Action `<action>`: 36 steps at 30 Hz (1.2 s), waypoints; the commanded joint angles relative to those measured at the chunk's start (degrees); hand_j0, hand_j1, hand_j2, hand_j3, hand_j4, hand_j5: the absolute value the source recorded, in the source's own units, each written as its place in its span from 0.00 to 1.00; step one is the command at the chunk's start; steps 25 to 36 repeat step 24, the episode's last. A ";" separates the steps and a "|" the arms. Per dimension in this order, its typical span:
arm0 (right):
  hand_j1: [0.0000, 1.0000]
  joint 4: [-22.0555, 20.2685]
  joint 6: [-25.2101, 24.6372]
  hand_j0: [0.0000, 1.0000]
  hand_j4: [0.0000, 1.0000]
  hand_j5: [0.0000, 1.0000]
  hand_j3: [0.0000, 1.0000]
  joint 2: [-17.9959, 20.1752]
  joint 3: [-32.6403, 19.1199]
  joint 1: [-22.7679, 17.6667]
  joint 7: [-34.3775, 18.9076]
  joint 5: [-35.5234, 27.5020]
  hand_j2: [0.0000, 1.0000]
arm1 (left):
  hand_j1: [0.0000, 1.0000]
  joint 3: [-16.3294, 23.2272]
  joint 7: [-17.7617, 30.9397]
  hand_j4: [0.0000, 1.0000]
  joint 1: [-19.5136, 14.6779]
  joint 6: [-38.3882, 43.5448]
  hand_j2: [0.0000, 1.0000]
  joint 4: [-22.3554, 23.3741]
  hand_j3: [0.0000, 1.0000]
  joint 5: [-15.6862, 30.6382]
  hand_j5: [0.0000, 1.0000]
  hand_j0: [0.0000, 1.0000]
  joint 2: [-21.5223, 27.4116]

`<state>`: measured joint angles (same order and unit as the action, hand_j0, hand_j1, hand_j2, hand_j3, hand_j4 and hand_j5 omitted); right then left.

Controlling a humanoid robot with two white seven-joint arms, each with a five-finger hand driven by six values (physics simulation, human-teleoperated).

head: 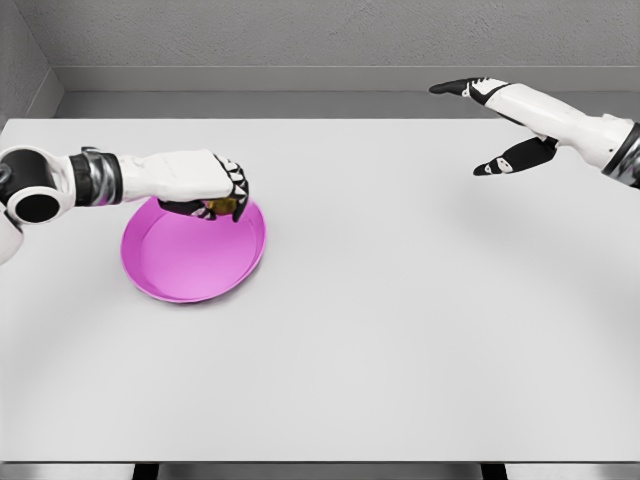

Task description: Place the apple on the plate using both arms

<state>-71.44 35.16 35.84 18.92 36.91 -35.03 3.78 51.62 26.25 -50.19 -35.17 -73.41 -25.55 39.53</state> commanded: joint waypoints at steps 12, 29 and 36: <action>1.00 -0.02 -0.16 1.00 1.00 1.00 1.00 0.11 -0.03 0.00 0.03 -0.44 1.00 | 1.00 -0.47 -0.59 1.00 -0.26 0.17 1.00 8.44 1.00 8.93 1.00 1.00 0.20; 1.00 -0.19 -0.16 1.00 1.00 1.00 1.00 0.99 -0.03 0.79 0.03 -0.44 1.00 | 1.00 -5.66 -0.68 1.00 -0.09 0.17 1.00 27.53 1.00 16.76 1.00 1.00 0.46; 1.00 -0.19 -0.16 1.00 1.00 1.00 1.00 0.99 -0.03 0.79 0.03 -0.44 1.00 | 1.00 -5.66 -0.68 1.00 -0.09 0.17 1.00 27.53 1.00 16.76 1.00 1.00 0.46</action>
